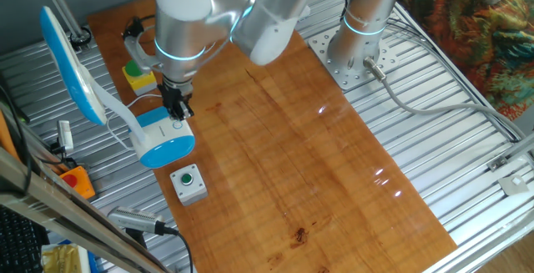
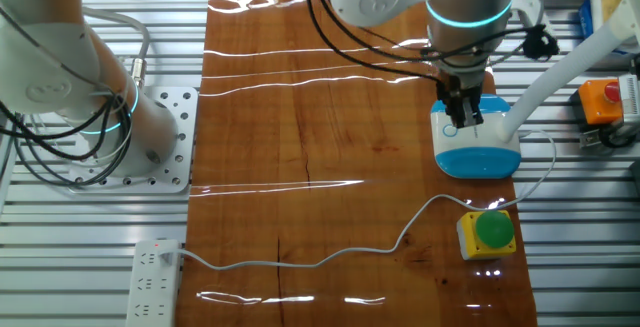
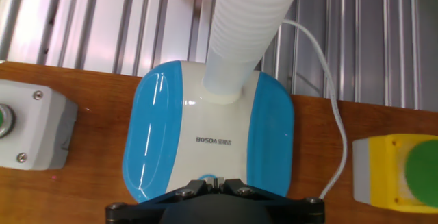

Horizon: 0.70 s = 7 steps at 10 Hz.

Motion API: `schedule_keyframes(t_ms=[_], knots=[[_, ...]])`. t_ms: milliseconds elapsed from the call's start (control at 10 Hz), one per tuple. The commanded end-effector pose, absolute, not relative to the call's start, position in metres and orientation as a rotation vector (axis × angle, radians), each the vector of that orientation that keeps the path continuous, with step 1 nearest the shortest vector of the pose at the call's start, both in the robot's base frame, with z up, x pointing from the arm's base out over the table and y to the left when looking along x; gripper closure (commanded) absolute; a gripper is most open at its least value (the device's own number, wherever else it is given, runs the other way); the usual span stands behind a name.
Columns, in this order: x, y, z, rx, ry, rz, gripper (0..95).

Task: Turn off the desk lamp by pressing the button

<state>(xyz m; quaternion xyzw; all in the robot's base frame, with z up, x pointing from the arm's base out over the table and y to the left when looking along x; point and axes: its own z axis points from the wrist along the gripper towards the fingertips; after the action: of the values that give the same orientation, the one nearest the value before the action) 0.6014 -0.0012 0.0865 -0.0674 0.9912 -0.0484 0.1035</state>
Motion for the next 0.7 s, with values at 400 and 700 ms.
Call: schedule_keyframes(t_ms=[400,700], knots=[[0.581,0.005,0.131,-0.171,2.992,-0.104,95.0],[0.572,0.012,0.158,-0.100,3.036,-0.064,95.0]])
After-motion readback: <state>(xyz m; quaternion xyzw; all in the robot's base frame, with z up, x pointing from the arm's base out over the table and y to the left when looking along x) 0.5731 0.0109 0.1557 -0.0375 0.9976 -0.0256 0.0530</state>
